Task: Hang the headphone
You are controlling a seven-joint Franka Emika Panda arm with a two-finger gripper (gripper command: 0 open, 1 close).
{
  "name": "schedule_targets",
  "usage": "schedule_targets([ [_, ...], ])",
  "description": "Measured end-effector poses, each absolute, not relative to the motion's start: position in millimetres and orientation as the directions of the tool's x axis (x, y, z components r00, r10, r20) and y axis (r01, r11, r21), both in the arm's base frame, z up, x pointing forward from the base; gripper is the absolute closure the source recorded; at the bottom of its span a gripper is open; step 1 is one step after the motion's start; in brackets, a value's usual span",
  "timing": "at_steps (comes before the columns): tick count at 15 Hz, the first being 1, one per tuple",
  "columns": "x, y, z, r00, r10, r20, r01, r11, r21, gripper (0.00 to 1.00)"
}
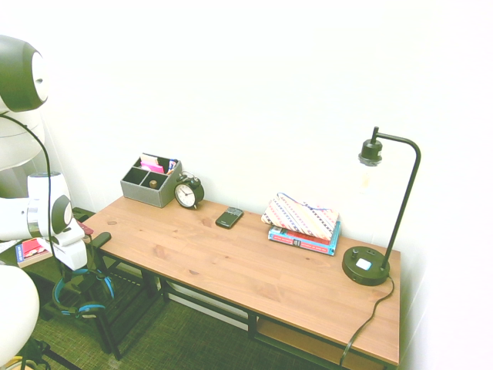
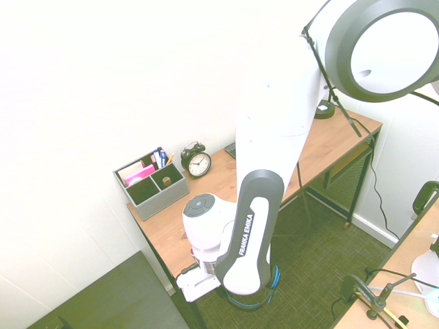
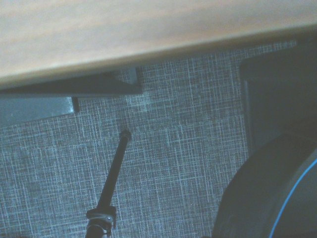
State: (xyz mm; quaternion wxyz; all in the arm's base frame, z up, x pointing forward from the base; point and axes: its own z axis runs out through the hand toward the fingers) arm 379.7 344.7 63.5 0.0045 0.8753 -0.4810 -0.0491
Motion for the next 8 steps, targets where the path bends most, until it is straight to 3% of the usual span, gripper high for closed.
schedule_targets([
  [8, 381, 337, 110, 0.544, -0.836, -0.074, -0.838, -0.546, 0.002, 0.00],
])
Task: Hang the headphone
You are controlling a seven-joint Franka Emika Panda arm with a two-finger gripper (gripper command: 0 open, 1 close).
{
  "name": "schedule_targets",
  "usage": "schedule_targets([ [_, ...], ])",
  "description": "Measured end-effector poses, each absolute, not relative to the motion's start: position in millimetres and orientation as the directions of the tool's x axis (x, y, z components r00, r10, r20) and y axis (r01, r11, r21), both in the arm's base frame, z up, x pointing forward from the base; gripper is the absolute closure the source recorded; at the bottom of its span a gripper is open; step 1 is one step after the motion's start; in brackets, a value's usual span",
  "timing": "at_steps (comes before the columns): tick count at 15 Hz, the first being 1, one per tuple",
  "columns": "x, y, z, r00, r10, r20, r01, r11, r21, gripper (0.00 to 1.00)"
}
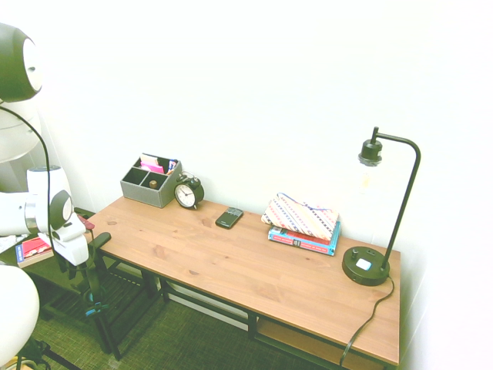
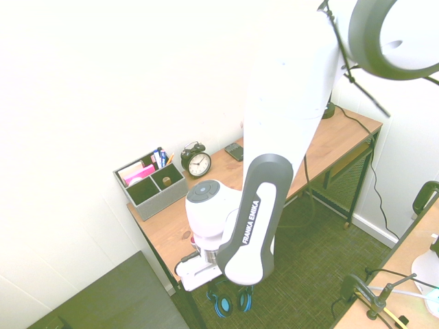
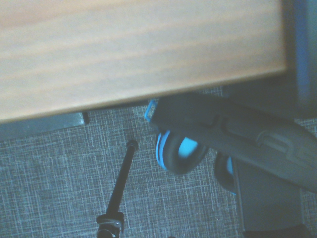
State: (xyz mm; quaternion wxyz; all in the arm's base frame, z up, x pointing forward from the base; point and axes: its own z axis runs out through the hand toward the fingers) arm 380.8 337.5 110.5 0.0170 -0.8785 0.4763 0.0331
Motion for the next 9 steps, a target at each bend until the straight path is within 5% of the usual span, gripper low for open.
schedule_targets([
  [9, 403, 213, 288, 0.661, -0.749, 0.051, -0.751, -0.660, 0.027, 0.00],
])
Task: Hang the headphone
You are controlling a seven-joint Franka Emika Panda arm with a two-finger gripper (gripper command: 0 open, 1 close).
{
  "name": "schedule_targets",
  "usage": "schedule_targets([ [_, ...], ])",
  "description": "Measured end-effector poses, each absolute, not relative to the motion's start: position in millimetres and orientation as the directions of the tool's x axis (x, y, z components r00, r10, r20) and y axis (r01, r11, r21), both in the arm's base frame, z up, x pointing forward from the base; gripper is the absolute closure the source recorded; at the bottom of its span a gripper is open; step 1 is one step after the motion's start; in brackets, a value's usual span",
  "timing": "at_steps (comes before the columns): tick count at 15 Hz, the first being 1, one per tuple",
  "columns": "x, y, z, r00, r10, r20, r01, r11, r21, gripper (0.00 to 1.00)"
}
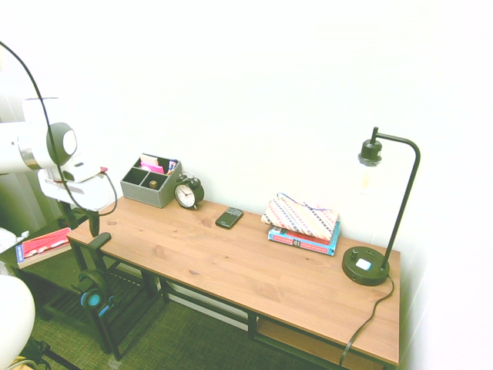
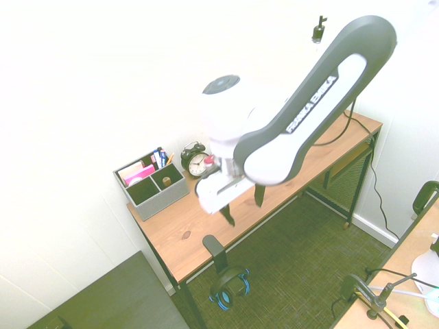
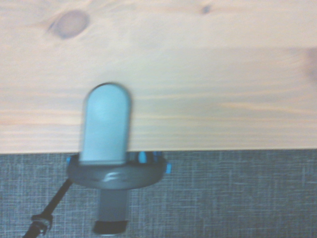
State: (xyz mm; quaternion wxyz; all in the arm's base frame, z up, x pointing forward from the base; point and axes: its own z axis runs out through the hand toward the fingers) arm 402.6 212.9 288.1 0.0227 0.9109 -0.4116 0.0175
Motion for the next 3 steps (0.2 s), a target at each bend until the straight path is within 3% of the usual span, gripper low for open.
schedule_targets([
  [3, 405, 136, 341, 0.663, -0.745, 0.076, -0.749, -0.662, 0.042, 0.00],
])
